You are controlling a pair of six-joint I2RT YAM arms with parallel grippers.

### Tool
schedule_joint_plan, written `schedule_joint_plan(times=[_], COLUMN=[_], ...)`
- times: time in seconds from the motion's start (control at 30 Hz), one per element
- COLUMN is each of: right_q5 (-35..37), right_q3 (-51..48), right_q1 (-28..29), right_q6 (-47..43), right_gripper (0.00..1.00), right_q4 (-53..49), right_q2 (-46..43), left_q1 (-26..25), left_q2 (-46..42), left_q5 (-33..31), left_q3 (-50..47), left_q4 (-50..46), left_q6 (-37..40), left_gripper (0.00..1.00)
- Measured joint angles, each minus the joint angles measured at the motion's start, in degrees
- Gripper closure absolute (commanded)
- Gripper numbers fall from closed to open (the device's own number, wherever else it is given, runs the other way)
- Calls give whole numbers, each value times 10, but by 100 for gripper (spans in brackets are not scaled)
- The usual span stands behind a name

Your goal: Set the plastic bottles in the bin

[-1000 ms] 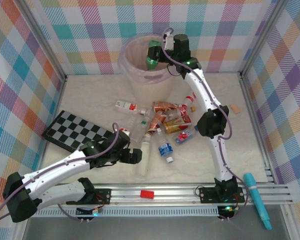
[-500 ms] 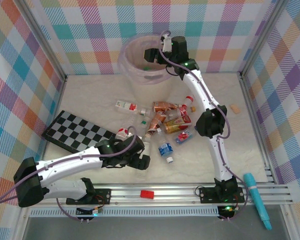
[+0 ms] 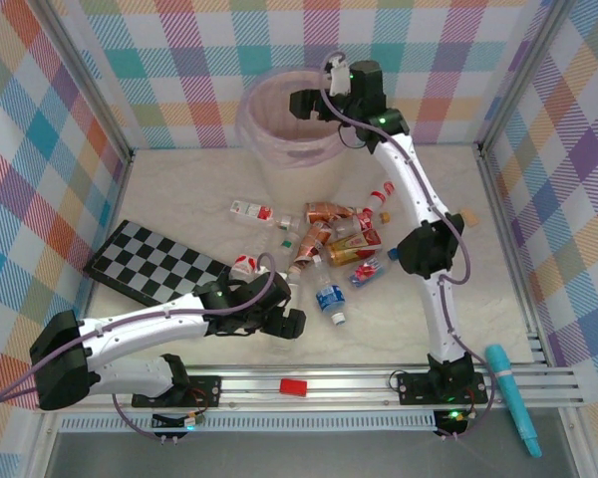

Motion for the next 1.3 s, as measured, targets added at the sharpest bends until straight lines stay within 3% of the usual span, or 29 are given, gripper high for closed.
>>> schedule_joint_plan(times=[0.4,0.7,1.03,1.3], right_q5=[24,45,89,116], right_q3=[-154,-498,-783,-889], right_q1=[0,-20,-33,-50], right_q6=[-42,-10,38,63], right_gripper=[1,0,0,1], right_q4=[-85,-78,-76,-101], right_q2=[-248,-446,-646,-732], left_q1=[-1,-1,-1,-1], left_q2=[46,76,130,136], left_q5=[23,35,32,25], left_q3=[-23,-33,-31,2], left_q4=[38,73,78,52], left_q6=[-2,2,9,20], left_gripper=[0,5,30,42])
